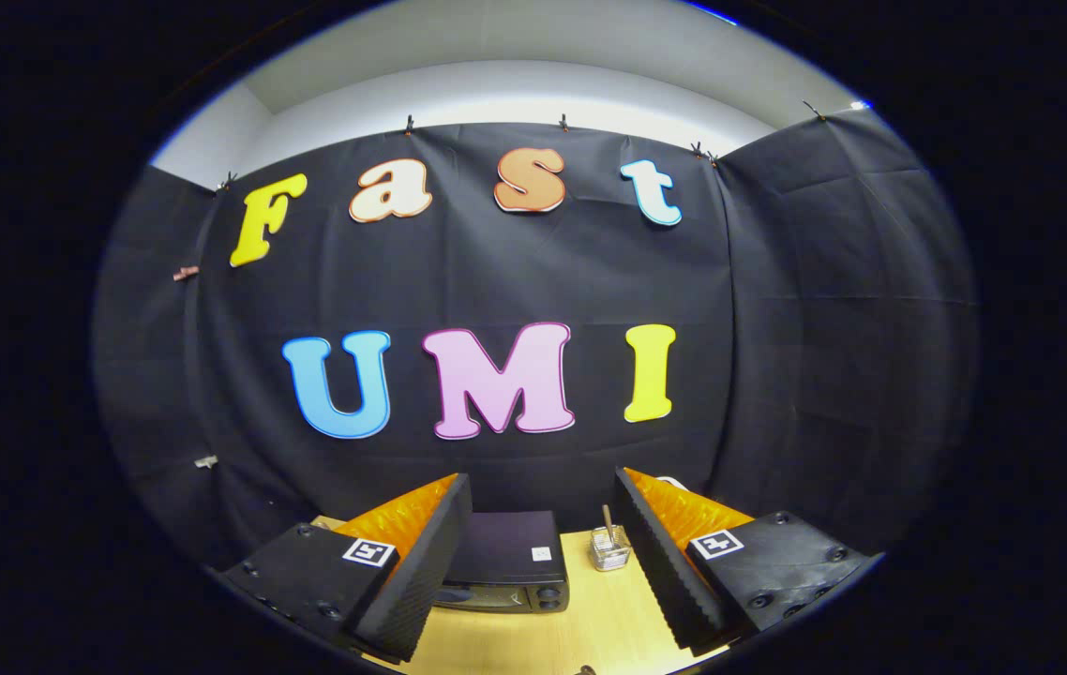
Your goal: Open the toaster oven, put the food inside, and close the toaster oven door.
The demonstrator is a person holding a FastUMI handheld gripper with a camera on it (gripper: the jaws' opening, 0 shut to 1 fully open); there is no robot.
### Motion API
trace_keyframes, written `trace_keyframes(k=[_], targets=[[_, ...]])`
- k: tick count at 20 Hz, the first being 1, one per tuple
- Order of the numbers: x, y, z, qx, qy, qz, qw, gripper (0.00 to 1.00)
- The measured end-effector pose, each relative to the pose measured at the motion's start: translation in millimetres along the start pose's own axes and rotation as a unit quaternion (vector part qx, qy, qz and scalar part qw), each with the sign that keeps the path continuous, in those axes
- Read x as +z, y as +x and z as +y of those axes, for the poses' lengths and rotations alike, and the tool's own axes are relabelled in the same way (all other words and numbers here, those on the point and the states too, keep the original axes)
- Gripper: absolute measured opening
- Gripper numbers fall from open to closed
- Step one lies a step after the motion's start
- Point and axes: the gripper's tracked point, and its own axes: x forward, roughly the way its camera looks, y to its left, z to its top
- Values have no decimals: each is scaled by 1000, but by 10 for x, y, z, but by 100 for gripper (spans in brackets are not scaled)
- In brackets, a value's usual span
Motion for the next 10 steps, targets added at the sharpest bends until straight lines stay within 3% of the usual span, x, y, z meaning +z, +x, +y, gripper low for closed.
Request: trace_keyframes(k=[4, 10], targets=[[444, -292, -59, 10, -18, -44, 999, 98], [599, -600, 11, 60, -12, -62, 996, 98]])
